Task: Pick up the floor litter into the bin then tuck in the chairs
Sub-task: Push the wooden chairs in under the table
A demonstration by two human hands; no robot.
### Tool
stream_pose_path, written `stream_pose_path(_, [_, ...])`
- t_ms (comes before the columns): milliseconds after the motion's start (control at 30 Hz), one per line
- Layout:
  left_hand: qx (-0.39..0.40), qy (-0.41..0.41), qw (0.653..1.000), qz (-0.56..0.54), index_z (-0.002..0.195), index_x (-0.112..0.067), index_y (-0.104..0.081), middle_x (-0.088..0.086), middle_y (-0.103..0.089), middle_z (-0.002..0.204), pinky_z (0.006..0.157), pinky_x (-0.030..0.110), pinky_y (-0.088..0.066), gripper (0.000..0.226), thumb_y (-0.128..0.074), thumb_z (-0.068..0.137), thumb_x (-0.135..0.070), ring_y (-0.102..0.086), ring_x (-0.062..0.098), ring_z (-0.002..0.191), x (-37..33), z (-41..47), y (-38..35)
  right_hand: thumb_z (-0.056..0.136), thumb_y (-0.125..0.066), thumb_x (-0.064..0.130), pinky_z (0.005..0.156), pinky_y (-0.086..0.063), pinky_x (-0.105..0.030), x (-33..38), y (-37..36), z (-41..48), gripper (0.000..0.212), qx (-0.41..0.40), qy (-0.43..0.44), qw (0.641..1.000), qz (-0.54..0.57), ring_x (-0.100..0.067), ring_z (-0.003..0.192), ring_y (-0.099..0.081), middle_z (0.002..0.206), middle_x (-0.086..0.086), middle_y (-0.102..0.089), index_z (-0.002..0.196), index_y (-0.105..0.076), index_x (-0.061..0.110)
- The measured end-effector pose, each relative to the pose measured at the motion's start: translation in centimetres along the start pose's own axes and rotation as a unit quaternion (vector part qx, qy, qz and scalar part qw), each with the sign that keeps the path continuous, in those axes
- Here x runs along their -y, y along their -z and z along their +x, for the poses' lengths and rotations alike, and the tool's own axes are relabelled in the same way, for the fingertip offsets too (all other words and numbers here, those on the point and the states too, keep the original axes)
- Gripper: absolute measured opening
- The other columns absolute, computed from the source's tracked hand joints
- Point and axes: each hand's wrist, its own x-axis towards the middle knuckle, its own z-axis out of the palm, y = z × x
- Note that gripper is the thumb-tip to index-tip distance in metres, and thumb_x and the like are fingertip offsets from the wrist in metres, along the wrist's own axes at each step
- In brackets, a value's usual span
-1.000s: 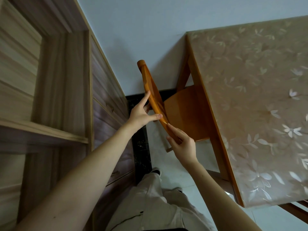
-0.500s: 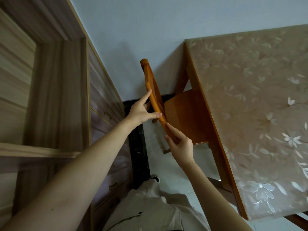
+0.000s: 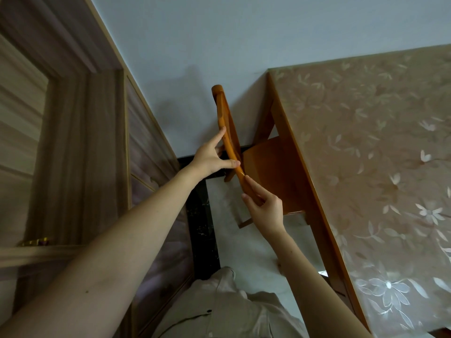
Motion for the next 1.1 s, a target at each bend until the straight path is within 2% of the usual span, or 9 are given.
stream_pose_path(133, [0.001,0.001,1.0,-0.003,0.15,-0.043,-0.016,0.002,-0.029,0.156,0.112,0.051,-0.033,0.115,-0.089,0.061,-0.034,-0.03,0.025,0.142,-0.1,0.6,0.0,0.088,-0.071,0.022,0.075,-0.055,-0.017,-0.2,0.1,0.5,0.05,0.004,-0.004,1.0,-0.011,-0.003,0.083,-0.065,0.104,0.03,-0.061,0.135,-0.057,0.03])
stream_pose_path(433, [0.007,-0.007,1.0,0.013,0.15,-0.043,-0.015,0.002,-0.026,0.158,0.113,0.05,-0.031,0.114,-0.087,0.062,-0.04,-0.027,0.026,0.143,-0.2,0.8,0.2,0.089,-0.07,0.028,0.076,-0.054,-0.022,-0.9,-0.3,1.0,0.048,-0.007,-0.016,1.0,-0.02,-0.004,0.078,-0.062,0.106,0.009,-0.07,0.134,-0.056,0.039])
stream_pose_path(567, [0.012,-0.017,1.0,0.014,0.148,-0.047,-0.014,0.0,-0.025,0.158,0.113,0.05,-0.031,0.121,-0.085,0.051,-0.059,-0.027,0.024,0.143,-0.1,0.6,0.2,0.089,-0.069,0.026,0.089,-0.055,-0.028,-0.8,-0.3,1.0,0.047,-0.009,-0.013,1.0,-0.014,-0.007,0.097,-0.065,0.121,0.012,-0.067,0.134,-0.058,0.034])
stream_pose_path(667, [0.008,-0.021,1.0,0.012,0.149,-0.045,-0.015,0.0,-0.027,0.157,0.114,0.049,-0.031,0.121,-0.085,0.051,-0.06,-0.028,0.023,0.143,0.1,0.6,0.1,0.09,-0.069,0.023,0.094,-0.05,-0.018,-0.3,-0.2,0.9,0.046,-0.009,-0.009,1.0,-0.011,-0.003,0.109,-0.062,0.127,0.011,-0.065,0.134,-0.059,0.03])
stream_pose_path(733, [-0.003,-0.021,1.0,0.015,0.151,-0.039,-0.016,0.001,-0.031,0.156,0.114,0.048,-0.032,0.113,-0.086,0.062,-0.046,-0.032,0.022,0.141,-0.1,0.2,0.0,0.09,-0.069,0.023,0.093,-0.045,-0.009,0.0,-0.1,0.9,0.046,-0.004,-0.011,1.0,-0.005,0.001,0.112,-0.06,0.128,0.011,-0.064,0.134,-0.059,0.029])
stream_pose_path(833, [-0.032,-0.039,0.998,0.034,0.152,-0.028,-0.018,0.003,-0.036,0.153,0.112,0.038,-0.034,0.096,-0.079,0.078,-0.026,-0.037,0.019,0.138,-0.2,-0.8,-0.7,0.091,-0.067,0.026,0.094,-0.045,-0.013,0.3,0.1,0.7,0.044,0.003,-0.02,1.0,0.001,0.003,0.111,-0.059,0.125,0.013,-0.064,0.134,-0.059,0.03])
stream_pose_path(900, [-0.052,-0.06,0.994,0.069,0.152,-0.022,-0.021,0.005,-0.038,0.151,0.109,0.032,-0.035,0.086,-0.074,0.084,-0.026,-0.039,0.018,0.136,-0.4,-1.7,-1.2,0.092,-0.066,0.029,0.096,-0.049,-0.02,0.4,0.4,0.5,0.043,0.014,-0.036,0.999,0.019,0.001,0.109,-0.06,0.122,0.014,-0.065,0.134,-0.059,0.029])
stream_pose_path(1000, [-0.075,-0.099,0.981,0.151,0.15,-0.016,-0.029,0.007,-0.037,0.152,0.112,0.038,-0.035,0.073,-0.068,0.089,-0.029,-0.037,0.021,0.138,-0.6,-2.7,-1.6,0.093,-0.066,0.03,0.098,-0.051,-0.032,0.7,1.1,0.1,0.041,0.021,-0.038,0.999,0.033,-0.003,0.11,-0.061,0.121,0.009,-0.066,0.133,-0.06,0.023])
stream_pose_path(1100, [-0.099,-0.151,0.95,0.255,0.149,-0.015,-0.03,0.006,-0.034,0.153,0.114,0.033,-0.029,0.064,-0.06,0.095,-0.031,-0.031,0.019,0.141,-1.2,-3.9,-1.8,0.095,-0.06,0.036,0.101,-0.047,-0.026,1.2,2.6,-0.8,0.042,0.006,0.019,0.999,-0.042,-0.006,0.117,-0.057,0.127,0.006,-0.063,0.134,-0.059,0.021])
